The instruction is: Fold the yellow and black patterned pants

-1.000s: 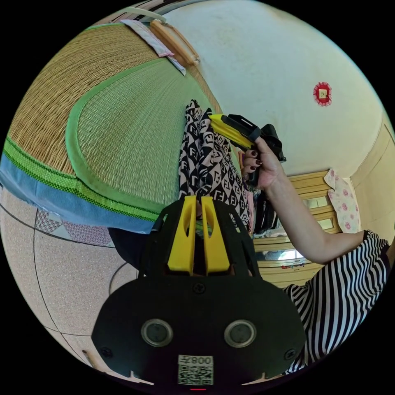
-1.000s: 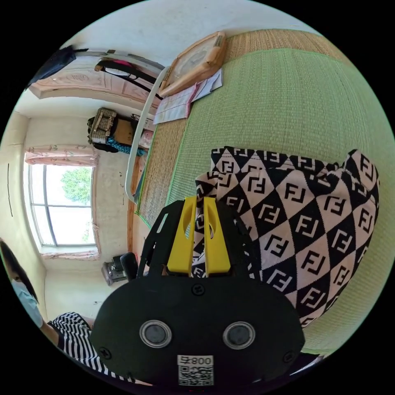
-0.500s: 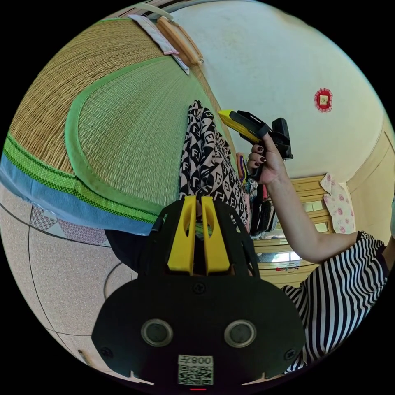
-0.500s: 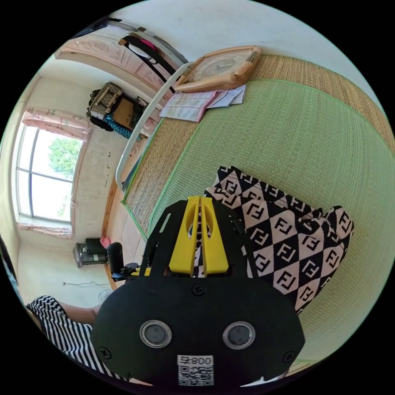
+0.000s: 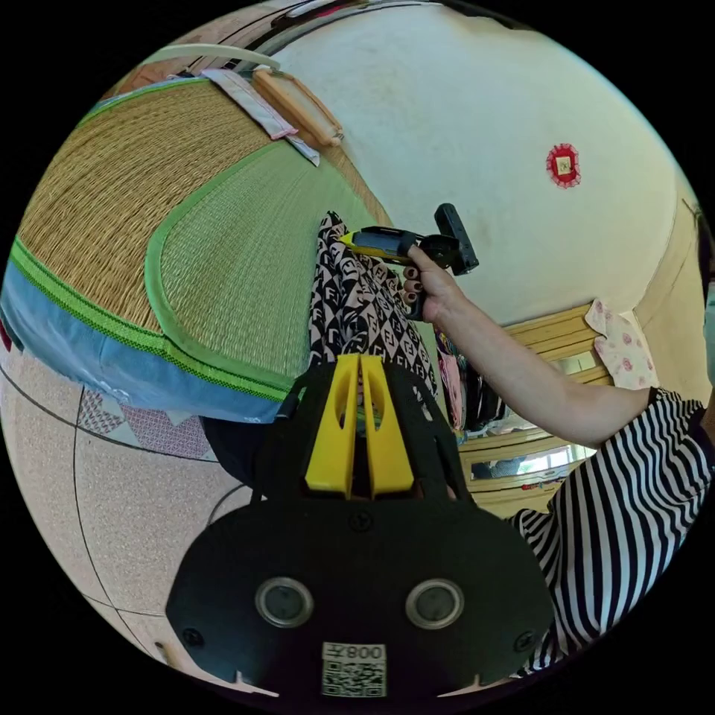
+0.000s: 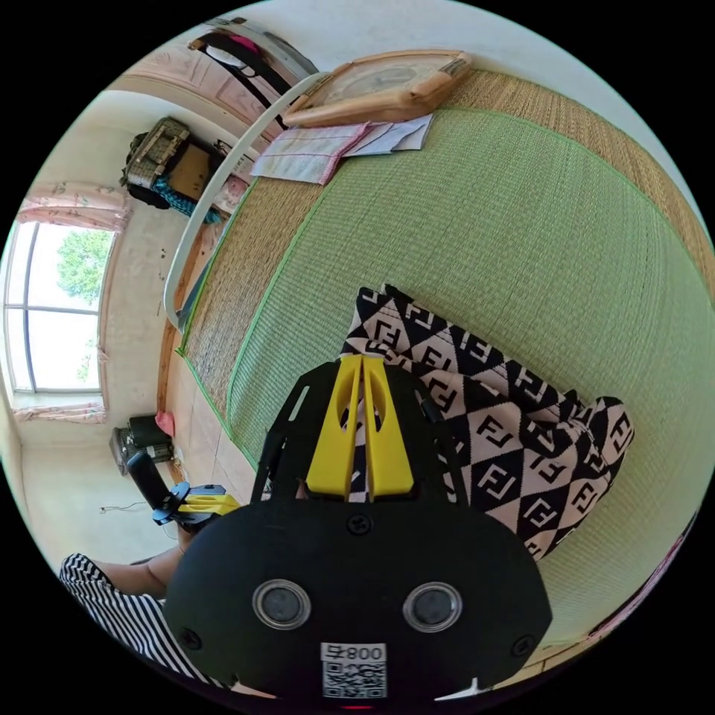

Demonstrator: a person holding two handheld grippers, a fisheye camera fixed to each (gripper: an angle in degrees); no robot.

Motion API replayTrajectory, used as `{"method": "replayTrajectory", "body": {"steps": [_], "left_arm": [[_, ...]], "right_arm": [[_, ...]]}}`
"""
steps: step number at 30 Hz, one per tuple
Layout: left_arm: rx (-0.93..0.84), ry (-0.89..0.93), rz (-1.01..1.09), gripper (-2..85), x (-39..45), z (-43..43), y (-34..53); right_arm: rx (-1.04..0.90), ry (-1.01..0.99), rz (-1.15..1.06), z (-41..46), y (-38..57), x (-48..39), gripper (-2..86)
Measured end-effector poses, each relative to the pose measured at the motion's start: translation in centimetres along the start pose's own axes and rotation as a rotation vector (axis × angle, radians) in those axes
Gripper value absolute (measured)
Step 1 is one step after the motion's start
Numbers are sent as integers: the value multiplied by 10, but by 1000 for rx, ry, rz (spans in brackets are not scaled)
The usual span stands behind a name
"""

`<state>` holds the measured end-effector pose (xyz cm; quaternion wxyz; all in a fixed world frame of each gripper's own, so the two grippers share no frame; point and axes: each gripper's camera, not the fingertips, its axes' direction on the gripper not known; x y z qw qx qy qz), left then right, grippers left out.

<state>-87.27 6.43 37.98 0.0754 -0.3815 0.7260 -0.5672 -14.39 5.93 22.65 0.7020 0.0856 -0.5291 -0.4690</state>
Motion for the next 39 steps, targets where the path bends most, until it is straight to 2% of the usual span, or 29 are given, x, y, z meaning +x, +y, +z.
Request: {"method": "replayTrajectory", "body": {"steps": [4,8,9,16,18,24,29,39], "left_arm": [[-14,-2,58,5,18,19,-2],[-88,-160,34,2,20,52,-1],[-84,-153,30,2,19,54,0],[-76,-186,25,2,34,79,7],[-80,-196,24,2,38,86,8],[-81,-242,51,2,63,104,16],[-67,-210,111,4,93,121,27],[-157,-225,231,11,140,184,35]], "right_arm": [[60,-38,7,-24,16,-5,0],[104,-93,-39,-54,47,-19,0],[102,-108,-55,-58,53,-23,1],[-55,-148,-182,-34,151,-81,1],[-113,-132,-174,-14,161,-89,1],[-108,-72,-173,-17,170,-113,1],[2,-114,-178,-66,211,-123,4],[164,58,47,-135,341,-76,56]]}}
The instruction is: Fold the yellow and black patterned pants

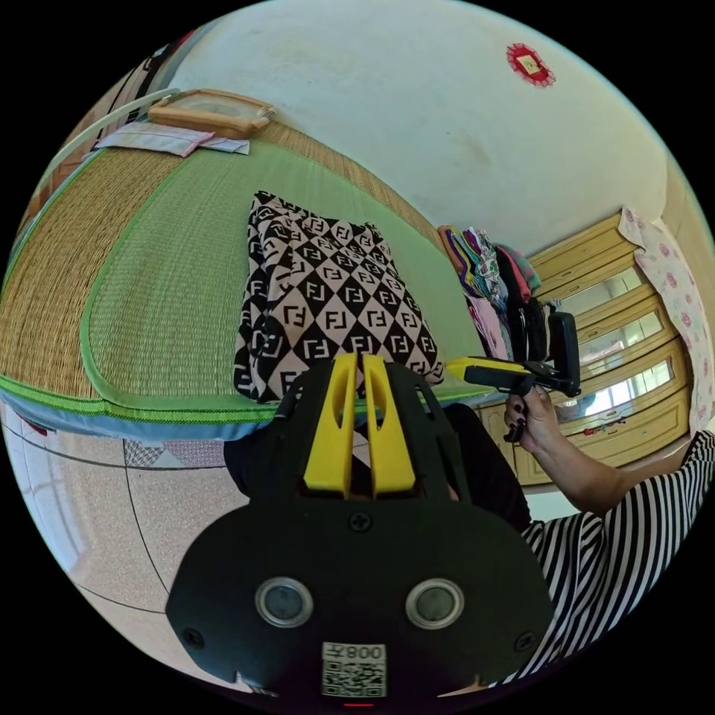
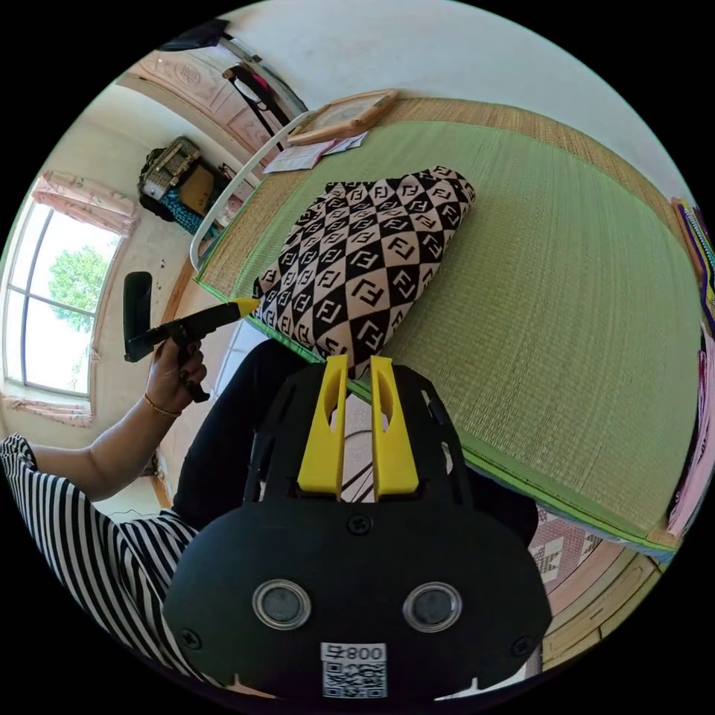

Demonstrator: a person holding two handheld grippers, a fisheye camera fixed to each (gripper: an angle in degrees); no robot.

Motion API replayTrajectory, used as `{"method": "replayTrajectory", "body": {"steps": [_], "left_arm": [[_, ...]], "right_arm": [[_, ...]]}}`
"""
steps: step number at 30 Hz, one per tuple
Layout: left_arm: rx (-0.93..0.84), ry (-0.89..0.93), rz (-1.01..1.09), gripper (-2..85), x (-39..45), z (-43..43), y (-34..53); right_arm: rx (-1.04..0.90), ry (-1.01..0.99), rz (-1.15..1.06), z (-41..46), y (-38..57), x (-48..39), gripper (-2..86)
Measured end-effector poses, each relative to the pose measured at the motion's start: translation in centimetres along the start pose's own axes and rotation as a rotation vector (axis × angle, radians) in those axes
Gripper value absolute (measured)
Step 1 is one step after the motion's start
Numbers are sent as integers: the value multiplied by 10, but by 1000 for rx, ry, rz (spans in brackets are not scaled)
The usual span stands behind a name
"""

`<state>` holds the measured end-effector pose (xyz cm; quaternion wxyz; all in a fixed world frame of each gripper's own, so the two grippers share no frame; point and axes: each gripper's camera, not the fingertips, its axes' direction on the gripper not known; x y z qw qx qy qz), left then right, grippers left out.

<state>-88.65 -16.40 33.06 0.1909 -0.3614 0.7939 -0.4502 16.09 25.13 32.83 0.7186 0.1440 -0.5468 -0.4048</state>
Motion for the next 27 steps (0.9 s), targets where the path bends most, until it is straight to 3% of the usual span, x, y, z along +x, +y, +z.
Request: {"method": "replayTrajectory", "body": {"steps": [13,21,24,27], "left_arm": [[-76,-13,127,12,80,70,-27],[-120,-11,188,6,116,113,-42],[-163,-39,220,3,129,136,-46],[-271,-182,273,1,136,168,-44]], "right_arm": [[13,24,-65,-8,20,-47,110],[-11,56,-70,2,12,-75,66],[-23,71,-90,3,15,-83,51],[-33,95,-102,3,21,-89,42]]}}
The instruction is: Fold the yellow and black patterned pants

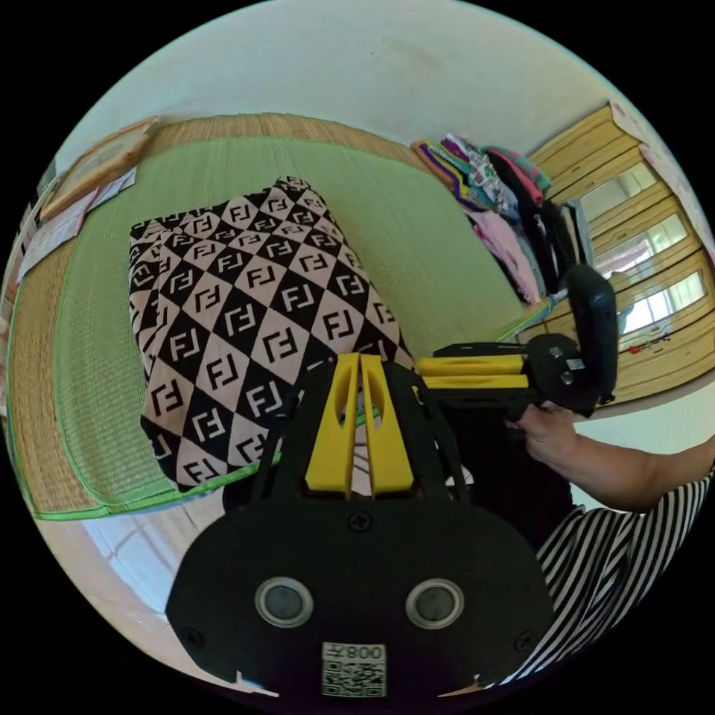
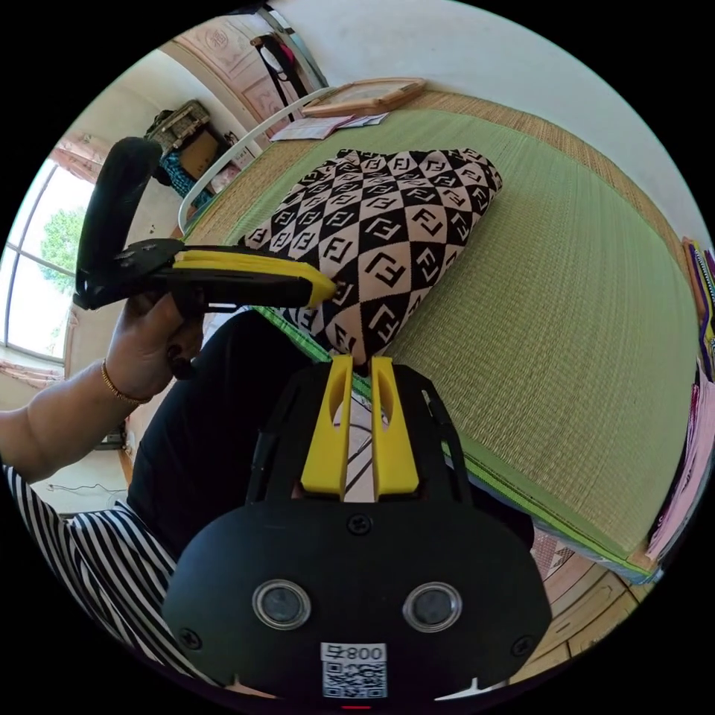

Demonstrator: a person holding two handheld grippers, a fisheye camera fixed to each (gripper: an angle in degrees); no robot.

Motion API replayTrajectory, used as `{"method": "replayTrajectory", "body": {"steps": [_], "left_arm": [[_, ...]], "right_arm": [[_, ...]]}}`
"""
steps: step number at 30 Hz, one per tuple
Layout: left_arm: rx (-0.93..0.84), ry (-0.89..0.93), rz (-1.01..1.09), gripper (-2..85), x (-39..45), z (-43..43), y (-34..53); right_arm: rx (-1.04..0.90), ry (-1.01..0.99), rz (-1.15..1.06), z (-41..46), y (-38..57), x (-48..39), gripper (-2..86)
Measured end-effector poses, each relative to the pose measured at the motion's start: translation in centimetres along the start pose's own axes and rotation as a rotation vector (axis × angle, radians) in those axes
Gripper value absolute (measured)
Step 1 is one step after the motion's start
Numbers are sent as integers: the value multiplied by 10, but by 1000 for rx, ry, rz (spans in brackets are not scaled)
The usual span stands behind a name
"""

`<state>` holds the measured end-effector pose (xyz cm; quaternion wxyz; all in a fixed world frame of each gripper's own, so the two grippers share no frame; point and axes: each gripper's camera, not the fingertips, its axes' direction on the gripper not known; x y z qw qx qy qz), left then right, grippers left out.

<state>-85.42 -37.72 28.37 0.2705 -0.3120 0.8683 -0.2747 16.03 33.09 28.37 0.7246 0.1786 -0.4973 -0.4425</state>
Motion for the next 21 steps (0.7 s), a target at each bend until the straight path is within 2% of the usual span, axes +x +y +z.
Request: {"method": "replayTrajectory", "body": {"steps": [2,9,16,18,21], "left_arm": [[-35,-48,35,1,7,20,0],[-32,-23,15,0,11,36,-8],[-7,-18,-1,0,17,50,-11],[-8,-22,-4,0,19,54,-13],[-19,-26,-1,1,21,60,-15]], "right_arm": [[-34,9,-7,6,3,-5,36],[-28,-69,0,-14,12,-6,21],[124,-142,-9,-68,-4,-10,3],[103,-125,-33,-64,-16,-16,3],[-41,-85,-91,-28,-30,-34,2]]}}
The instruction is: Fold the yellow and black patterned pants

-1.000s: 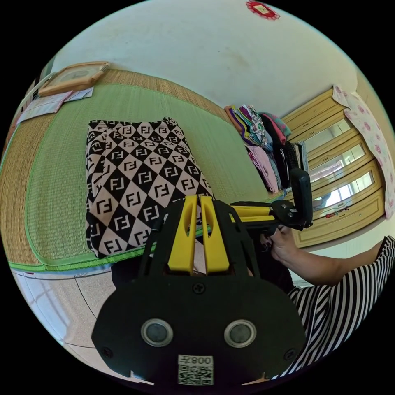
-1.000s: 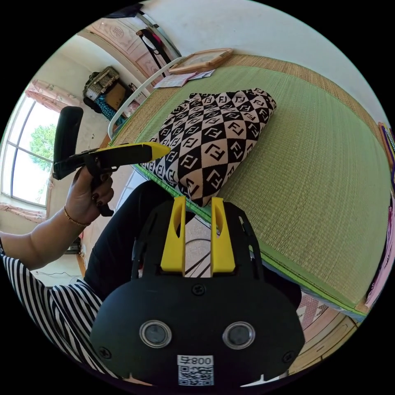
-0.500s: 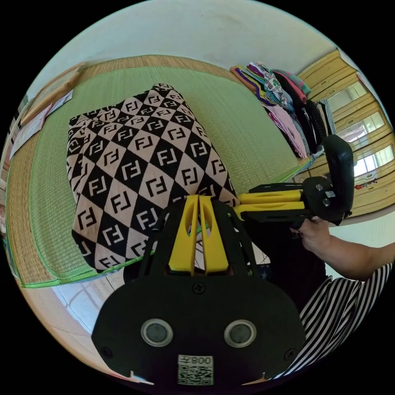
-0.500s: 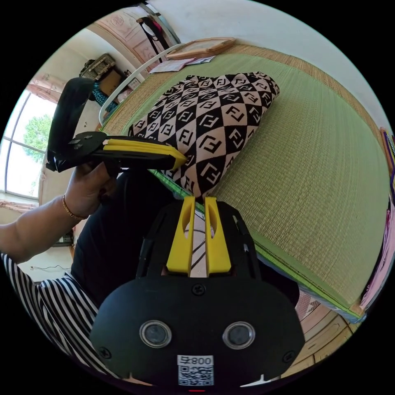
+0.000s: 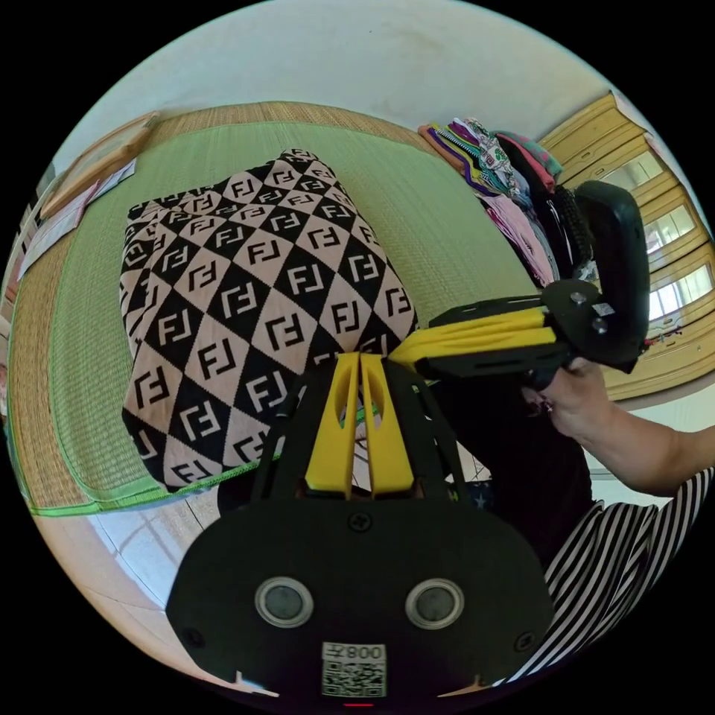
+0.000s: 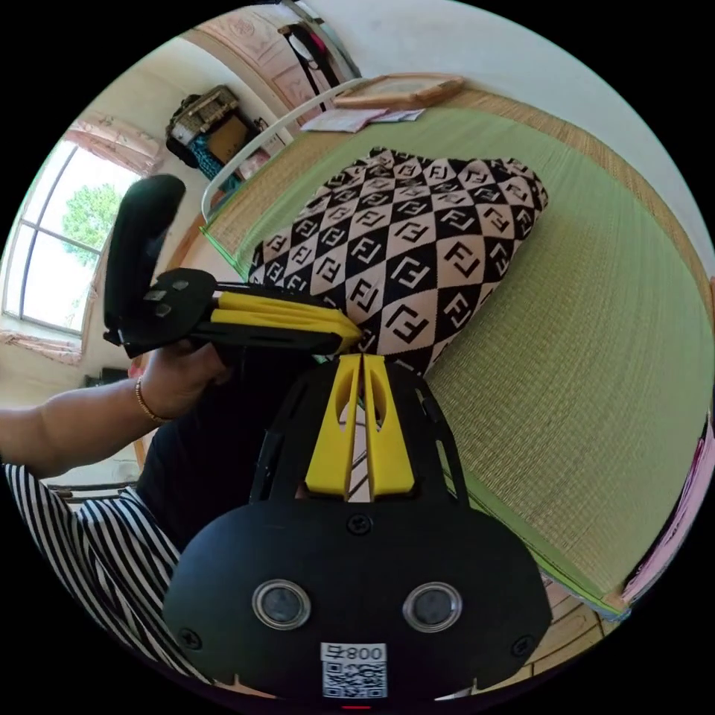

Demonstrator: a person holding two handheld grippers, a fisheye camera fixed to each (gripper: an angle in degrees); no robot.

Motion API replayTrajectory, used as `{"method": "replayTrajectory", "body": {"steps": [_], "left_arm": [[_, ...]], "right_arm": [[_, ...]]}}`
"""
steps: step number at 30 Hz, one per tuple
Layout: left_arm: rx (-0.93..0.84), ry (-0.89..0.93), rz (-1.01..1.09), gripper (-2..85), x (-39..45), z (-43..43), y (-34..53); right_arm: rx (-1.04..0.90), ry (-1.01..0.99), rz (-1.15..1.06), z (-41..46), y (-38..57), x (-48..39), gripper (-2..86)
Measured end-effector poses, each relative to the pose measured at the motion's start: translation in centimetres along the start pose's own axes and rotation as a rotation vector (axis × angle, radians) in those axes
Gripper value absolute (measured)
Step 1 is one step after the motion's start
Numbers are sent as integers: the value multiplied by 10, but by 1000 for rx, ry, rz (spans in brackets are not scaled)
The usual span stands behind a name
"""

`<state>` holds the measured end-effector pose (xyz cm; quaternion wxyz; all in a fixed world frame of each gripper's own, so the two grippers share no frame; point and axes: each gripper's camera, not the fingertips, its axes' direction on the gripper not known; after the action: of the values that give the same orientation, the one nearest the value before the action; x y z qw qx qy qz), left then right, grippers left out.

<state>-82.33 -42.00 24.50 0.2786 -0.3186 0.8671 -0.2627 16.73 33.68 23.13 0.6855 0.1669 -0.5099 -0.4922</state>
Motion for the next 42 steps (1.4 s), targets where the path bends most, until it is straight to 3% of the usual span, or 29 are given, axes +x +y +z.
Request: {"method": "replayTrajectory", "body": {"steps": [6,12,19,25,35,42], "left_arm": [[6,27,0,1,-1,11,-1],[20,33,5,1,1,16,-1],[28,-6,23,2,6,22,1],[28,-41,43,1,9,26,4],[38,-22,52,0,-1,28,11],[34,-22,60,0,-11,26,14]], "right_arm": [[19,175,-54,8,5,-30,2],[40,-7,10,-28,2,-3,1],[236,-68,131,-96,-32,45,0],[52,-93,227,-61,-85,86,0],[234,-162,294,-139,-110,144,0],[93,-119,351,-125,-145,191,0]]}}
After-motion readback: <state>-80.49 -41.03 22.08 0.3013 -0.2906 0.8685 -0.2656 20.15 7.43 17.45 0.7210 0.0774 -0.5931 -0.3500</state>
